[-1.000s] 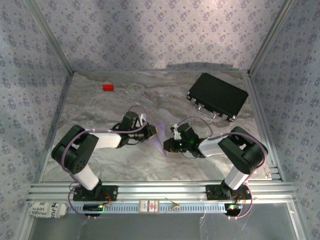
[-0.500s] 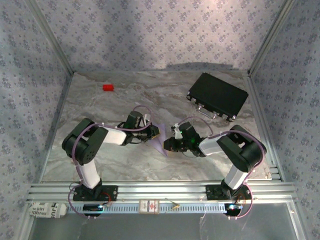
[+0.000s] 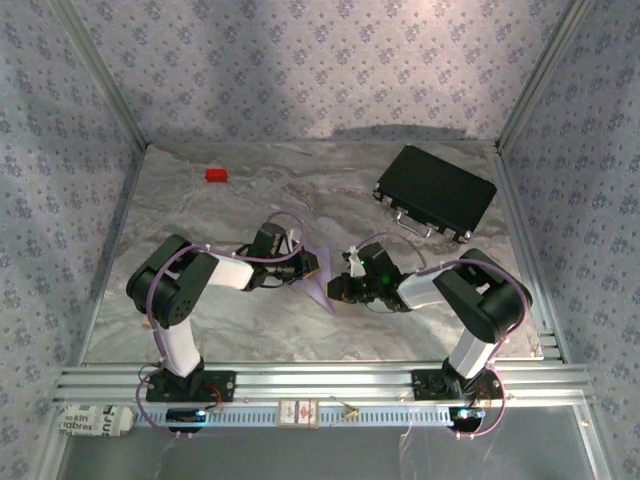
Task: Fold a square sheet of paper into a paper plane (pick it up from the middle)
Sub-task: Fourth fold the wing at the center of the table.
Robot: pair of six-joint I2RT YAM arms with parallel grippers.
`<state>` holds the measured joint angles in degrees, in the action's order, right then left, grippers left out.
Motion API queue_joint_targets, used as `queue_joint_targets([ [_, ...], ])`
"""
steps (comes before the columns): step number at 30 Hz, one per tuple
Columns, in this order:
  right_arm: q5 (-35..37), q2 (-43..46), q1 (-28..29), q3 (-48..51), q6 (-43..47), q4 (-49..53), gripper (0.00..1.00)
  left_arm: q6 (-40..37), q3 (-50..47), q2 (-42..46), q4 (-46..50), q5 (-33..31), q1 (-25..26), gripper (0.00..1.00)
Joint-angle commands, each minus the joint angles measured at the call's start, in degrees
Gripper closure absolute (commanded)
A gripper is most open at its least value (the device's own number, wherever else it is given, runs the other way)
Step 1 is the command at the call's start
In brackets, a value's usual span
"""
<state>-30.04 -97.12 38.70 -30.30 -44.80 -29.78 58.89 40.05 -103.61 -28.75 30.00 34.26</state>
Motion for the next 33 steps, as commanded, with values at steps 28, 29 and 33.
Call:
queue_joint_targets([
  [28,0.5,-2.6,-0.7,-0.3,-1.7,3.3,0.94,-3.3,3.7,-3.1,0.7,1.8,0.3,0.88],
  [29,0.5,-2.7,-0.7,-0.4,-1.7,3.3,0.94,-3.4,3.8,-3.3,0.7,2.0,0.3,0.87],
  [33,0.5,-2.7,-0.7,-0.3,-2.0,3.2,0.94,-4.0,4.2,-3.7,1.8,1.9,0.2,0.88],
])
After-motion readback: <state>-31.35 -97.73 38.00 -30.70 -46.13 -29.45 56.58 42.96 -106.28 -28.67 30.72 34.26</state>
